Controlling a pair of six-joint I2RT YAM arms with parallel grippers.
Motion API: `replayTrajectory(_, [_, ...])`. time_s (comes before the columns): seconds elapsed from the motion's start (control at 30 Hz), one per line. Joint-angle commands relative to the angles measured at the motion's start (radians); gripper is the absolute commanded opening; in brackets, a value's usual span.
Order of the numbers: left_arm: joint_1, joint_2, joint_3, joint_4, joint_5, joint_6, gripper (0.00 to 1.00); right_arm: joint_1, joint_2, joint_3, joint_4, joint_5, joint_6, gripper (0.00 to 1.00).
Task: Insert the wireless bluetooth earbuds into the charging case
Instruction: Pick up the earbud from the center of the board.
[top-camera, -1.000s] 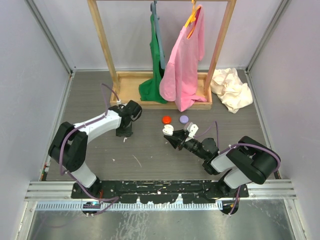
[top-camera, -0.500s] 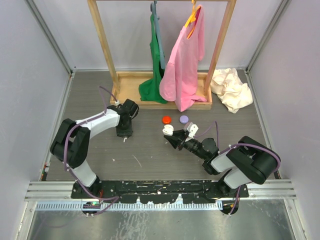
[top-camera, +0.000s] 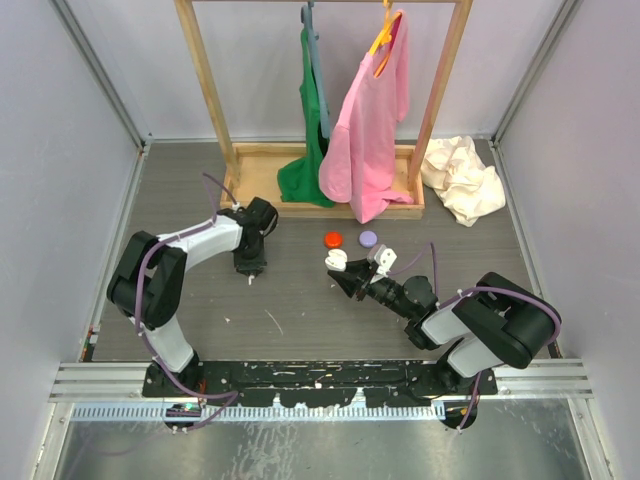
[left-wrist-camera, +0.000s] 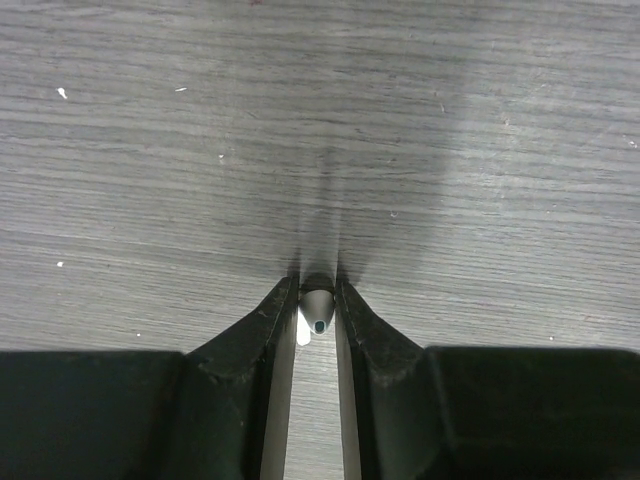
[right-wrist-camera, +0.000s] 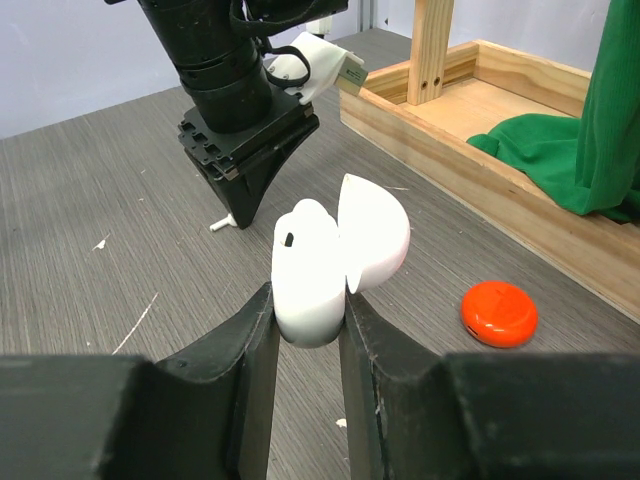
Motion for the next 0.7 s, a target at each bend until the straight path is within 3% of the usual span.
replayTrajectory(0.0, [0.011, 0.018, 0.024, 0.012, 0.022, 0.006, 0.22, 0.003, -0.020, 0.006, 0.181, -0.001, -0.017, 0.06])
replayTrajectory(0.67, [0.024, 0.032, 0.052, -0.075, 0.040, -0.028, 0.25, 0.003, -0.020, 0.006, 0.181, -0.003, -0.017, 0.06])
